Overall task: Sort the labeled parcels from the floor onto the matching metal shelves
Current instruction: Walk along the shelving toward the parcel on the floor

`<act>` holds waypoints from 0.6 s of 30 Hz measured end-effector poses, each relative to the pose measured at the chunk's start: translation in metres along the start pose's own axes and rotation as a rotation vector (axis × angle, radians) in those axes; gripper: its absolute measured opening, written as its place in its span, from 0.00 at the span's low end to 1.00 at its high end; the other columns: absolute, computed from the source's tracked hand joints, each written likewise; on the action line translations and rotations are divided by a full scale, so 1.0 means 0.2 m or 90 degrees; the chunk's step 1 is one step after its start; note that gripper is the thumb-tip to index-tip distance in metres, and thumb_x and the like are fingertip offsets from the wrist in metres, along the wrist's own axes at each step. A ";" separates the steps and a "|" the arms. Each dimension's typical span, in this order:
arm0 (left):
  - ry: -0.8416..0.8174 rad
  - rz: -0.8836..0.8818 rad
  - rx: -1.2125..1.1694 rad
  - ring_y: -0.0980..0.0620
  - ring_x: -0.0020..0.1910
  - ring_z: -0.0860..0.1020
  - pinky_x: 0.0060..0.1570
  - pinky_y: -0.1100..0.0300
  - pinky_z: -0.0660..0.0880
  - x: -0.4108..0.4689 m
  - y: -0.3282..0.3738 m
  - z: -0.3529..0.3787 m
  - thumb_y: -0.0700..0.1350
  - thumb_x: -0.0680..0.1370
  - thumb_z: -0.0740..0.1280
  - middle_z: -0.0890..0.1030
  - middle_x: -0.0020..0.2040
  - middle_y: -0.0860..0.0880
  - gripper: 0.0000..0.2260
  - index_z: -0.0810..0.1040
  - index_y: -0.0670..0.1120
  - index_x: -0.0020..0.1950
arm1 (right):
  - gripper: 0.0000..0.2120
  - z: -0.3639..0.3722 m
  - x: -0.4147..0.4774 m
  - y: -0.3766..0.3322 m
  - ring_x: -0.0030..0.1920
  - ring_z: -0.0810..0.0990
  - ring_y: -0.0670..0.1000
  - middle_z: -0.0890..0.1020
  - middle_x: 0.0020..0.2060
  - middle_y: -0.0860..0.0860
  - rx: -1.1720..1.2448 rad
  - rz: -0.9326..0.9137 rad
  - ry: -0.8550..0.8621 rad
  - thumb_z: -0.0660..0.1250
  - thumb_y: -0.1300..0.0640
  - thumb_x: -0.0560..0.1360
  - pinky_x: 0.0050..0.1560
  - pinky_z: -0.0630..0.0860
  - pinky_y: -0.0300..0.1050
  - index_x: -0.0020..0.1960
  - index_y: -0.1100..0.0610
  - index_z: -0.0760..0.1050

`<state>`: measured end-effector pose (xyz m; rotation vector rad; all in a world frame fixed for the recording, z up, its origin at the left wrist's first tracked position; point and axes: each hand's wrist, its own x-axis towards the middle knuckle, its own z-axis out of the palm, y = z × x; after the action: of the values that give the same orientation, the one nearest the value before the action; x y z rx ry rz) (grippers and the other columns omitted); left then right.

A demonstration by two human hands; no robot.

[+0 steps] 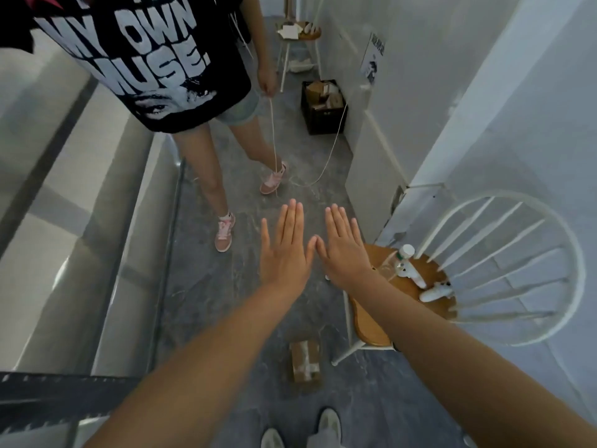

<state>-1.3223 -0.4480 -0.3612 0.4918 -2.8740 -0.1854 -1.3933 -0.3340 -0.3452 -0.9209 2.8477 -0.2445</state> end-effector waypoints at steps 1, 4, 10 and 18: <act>-0.005 -0.007 0.001 0.50 0.81 0.49 0.78 0.41 0.50 0.00 0.00 0.04 0.56 0.85 0.49 0.49 0.83 0.47 0.29 0.48 0.43 0.82 | 0.30 0.04 0.01 0.02 0.79 0.38 0.52 0.41 0.80 0.55 -0.001 -0.006 -0.008 0.42 0.47 0.85 0.78 0.36 0.50 0.80 0.61 0.39; -0.040 -0.017 -0.002 0.50 0.81 0.47 0.78 0.41 0.48 -0.01 0.01 0.16 0.56 0.85 0.48 0.48 0.83 0.47 0.29 0.47 0.43 0.82 | 0.29 0.15 0.04 0.07 0.79 0.38 0.52 0.42 0.80 0.55 0.022 -0.025 -0.038 0.42 0.47 0.85 0.78 0.36 0.50 0.80 0.61 0.40; -0.077 -0.068 -0.037 0.52 0.81 0.45 0.79 0.41 0.47 0.03 -0.03 0.45 0.56 0.85 0.46 0.47 0.83 0.48 0.29 0.46 0.44 0.82 | 0.30 0.46 0.10 0.19 0.79 0.37 0.50 0.41 0.80 0.54 0.068 -0.042 -0.092 0.42 0.45 0.85 0.77 0.34 0.47 0.80 0.60 0.39; -0.163 -0.159 -0.115 0.53 0.81 0.44 0.78 0.45 0.43 -0.16 -0.21 1.10 0.59 0.81 0.39 0.47 0.83 0.50 0.32 0.46 0.46 0.82 | 0.41 1.27 0.03 0.35 0.78 0.35 0.49 0.41 0.80 0.52 0.076 -0.088 -0.210 0.28 0.37 0.74 0.74 0.31 0.45 0.80 0.59 0.40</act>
<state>-1.3312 -0.4573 -0.5879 0.8450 -2.9889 -0.5840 -1.3920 -0.3109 -0.6080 -1.0280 2.4469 -0.2483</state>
